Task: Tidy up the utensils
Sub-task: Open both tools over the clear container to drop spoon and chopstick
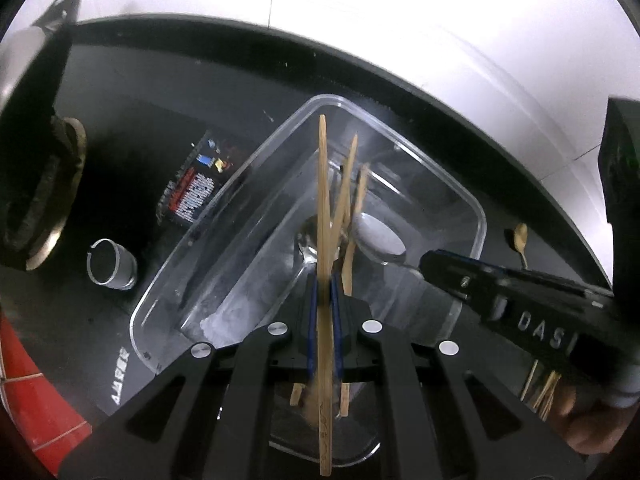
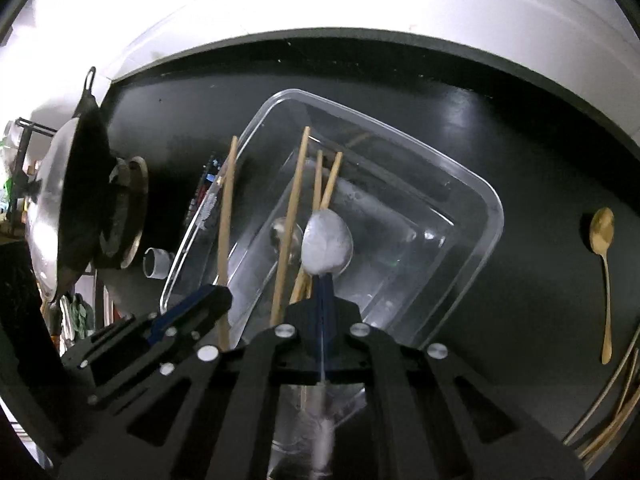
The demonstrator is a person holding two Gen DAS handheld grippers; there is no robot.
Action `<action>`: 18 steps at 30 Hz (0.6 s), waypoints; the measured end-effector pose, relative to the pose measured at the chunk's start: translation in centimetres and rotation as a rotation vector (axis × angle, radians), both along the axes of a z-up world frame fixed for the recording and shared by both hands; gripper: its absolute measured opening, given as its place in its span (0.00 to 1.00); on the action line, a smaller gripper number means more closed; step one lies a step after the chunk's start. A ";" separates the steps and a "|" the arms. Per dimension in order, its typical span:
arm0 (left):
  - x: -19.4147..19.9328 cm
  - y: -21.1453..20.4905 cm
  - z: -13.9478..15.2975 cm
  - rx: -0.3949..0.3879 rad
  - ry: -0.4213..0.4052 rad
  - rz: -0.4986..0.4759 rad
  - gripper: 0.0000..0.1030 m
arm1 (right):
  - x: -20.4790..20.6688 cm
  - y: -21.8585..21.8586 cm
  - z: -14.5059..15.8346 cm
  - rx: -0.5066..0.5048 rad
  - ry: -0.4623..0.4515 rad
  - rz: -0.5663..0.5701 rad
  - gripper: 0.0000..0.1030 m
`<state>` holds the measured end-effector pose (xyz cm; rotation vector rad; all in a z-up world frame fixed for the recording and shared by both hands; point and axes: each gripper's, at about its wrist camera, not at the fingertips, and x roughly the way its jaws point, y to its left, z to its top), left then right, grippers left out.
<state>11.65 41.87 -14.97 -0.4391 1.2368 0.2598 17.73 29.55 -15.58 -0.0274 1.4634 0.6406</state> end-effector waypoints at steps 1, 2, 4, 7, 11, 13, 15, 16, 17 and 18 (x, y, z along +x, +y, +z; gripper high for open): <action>0.1 0.2 -0.4 0.002 0.011 0.003 0.06 | 0.1 0.2 -0.2 -0.001 0.005 0.001 0.01; 0.2 0.4 -0.8 -0.004 0.019 0.007 0.06 | 0.1 0.4 -0.3 0.001 0.008 0.007 0.01; 0.2 0.5 -1.1 -0.001 0.023 0.004 0.06 | 0.1 0.6 -0.2 0.005 0.007 0.020 0.01; 0.4 0.6 -1.3 0.006 0.032 -0.002 0.06 | 0.4 0.5 0.4 0.028 0.000 0.008 0.01; 0.8 -0.2 -0.8 0.068 0.036 -0.045 0.33 | 0.8 -1.5 2.2 0.044 -0.042 -0.016 0.01; 0.7 -0.4 -0.5 0.087 0.031 -0.037 0.89 | 1.2 -2.9 3.0 0.051 -0.030 -0.047 0.13; 0.0 -0.4 0.6 0.130 -0.017 -0.009 0.93 | 1.2 -4.3 3.8 0.074 -0.029 -0.074 0.63; -0.2 -0.5 0.9 0.133 -0.023 -0.004 0.93 | 1.0 -5.6 4.6 0.086 -0.065 -0.098 0.81; -0.5 -0.5 1.1 0.124 -0.019 0.000 0.93 | 0.9 -6.2 5.1 0.093 -0.089 -0.104 0.81; -0.9 -0.6 1.2 0.118 -0.017 0.005 0.93 | 0.6 -6.8 5.6 0.099 -0.103 -0.100 0.81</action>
